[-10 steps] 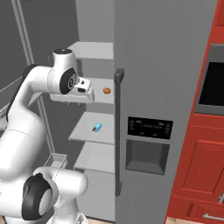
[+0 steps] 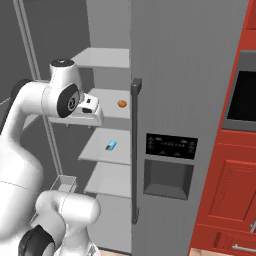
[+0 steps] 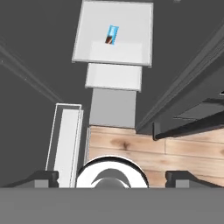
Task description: Place the ketchup and mustard from the counter to the top shelf of the fridge. If the existing items in the fridge are on the top shelf, move them to other shelves.
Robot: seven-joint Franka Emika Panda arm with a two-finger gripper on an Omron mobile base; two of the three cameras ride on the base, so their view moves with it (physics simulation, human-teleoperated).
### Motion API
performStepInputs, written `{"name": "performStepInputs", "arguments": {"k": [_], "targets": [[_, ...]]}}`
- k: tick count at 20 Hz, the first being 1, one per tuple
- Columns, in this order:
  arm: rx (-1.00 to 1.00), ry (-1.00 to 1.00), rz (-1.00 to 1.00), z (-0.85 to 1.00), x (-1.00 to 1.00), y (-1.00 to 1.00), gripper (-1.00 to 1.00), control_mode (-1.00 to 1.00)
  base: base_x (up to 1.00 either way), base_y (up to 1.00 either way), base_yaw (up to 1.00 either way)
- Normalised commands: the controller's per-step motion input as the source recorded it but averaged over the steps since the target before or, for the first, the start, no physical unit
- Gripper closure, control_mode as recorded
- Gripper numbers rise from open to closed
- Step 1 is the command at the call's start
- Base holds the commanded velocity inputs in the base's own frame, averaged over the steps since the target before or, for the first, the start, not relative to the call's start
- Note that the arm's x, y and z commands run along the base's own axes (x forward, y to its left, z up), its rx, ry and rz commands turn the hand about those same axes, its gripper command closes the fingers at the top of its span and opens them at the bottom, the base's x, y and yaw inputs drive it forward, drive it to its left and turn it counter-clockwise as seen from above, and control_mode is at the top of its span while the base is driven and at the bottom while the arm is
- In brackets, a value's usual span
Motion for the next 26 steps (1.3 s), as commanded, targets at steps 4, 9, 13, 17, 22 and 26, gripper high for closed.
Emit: {"name": "performStepInputs", "arguments": {"k": [4, 9, 13, 17, 22, 26], "targets": [[0.0, -0.05, 0.0, 0.0, -0.89, -0.04, -1.0, -1.0, 0.0, 0.0, 0.0], [0.0, -0.02, 0.01, 0.0, -0.73, 0.0, -1.0, -1.0, 0.0, 0.0, 0.0], [0.0, -0.05, 0.01, 0.0, -0.34, 0.0, -1.0, -1.0, 0.0, 0.0, 0.0], [0.0, -0.05, 0.0, 0.0, -0.04, 0.0, -1.0, 1.0, 0.0, 0.0, 0.0], [0.0, 0.0, 0.0, 0.0, 0.0, 0.0, -1.0, 1.0, -0.14, -0.67, 0.19], [0.0, 0.0, 0.0, 0.0, 0.0, 0.0, -1.0, 1.0, -0.24, -0.57, 0.62]]}}
